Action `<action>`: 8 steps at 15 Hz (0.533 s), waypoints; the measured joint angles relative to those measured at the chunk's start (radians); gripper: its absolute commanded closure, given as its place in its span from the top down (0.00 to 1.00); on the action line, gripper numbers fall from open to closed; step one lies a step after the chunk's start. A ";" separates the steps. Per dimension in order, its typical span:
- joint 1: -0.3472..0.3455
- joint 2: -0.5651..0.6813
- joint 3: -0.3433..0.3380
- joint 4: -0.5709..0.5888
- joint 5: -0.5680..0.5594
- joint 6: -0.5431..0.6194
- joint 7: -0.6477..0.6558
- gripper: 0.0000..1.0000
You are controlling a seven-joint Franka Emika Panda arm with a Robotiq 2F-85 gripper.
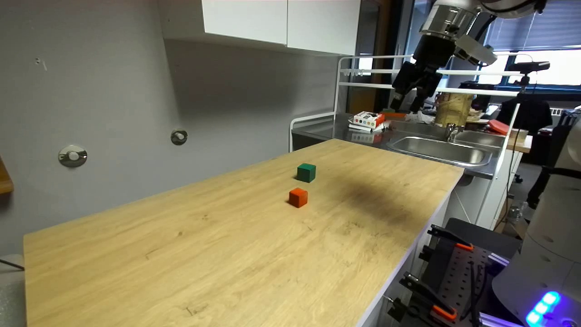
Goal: Put the orange block on top of the green one
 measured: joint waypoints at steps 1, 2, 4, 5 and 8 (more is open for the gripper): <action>0.004 0.021 0.006 0.000 0.006 0.013 0.003 1.00; 0.011 0.046 0.015 0.000 0.012 0.031 0.006 1.00; 0.035 0.115 0.040 0.002 0.026 0.083 0.015 1.00; 0.051 0.156 0.057 0.004 0.032 0.112 0.021 1.00; 0.107 0.308 0.117 0.028 0.045 0.214 0.051 1.00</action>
